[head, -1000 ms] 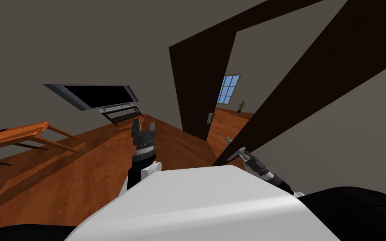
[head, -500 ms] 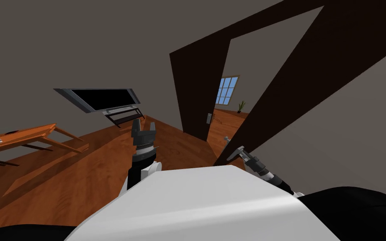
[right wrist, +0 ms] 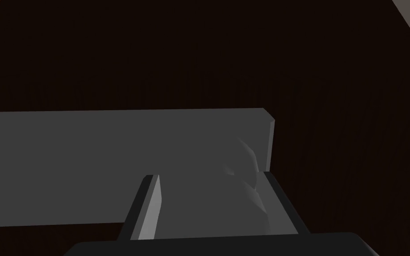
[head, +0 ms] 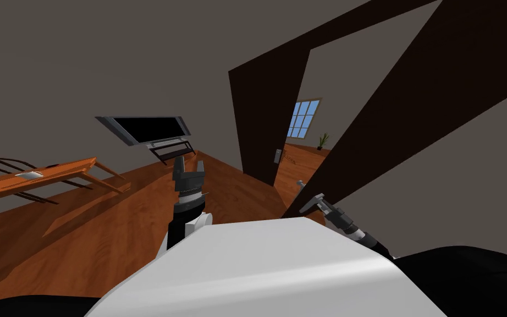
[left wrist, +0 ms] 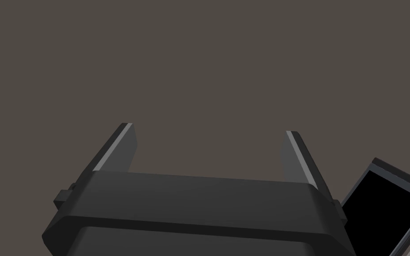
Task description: Pull the door open
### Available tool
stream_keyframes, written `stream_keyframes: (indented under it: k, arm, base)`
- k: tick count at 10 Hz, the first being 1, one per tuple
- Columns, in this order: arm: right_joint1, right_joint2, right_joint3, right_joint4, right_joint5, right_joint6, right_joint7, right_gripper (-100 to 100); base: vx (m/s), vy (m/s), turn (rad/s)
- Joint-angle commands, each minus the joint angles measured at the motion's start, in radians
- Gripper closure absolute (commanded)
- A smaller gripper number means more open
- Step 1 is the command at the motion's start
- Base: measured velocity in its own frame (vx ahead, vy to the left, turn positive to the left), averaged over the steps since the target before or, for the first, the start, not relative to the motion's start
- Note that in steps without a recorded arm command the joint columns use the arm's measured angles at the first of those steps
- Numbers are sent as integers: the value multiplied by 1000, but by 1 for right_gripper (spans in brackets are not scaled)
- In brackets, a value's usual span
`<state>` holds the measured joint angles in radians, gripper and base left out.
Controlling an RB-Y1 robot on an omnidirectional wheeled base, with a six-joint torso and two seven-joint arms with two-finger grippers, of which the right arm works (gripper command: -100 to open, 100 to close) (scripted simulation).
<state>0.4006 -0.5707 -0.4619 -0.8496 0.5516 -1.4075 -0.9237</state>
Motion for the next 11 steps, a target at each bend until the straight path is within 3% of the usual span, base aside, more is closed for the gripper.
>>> stream_keyframes:
  k: [1,2,9,10,11]
  arm:
    - [1,8,-8,18,22,-34,0,100]
    - [-2,8,-21,37,35,-56,1,100]
    - [-13,5,-67,107,81,-139,6,100]
    - [-13,5,-67,107,81,-139,6,100]
    - [-15,4,-81,127,94,-163,7,100]
  base:
    - [-24,4,90]
    - [-37,12,111]
    - [-30,-5,56]
    - [-26,-10,16]
    - [-36,-8,57]
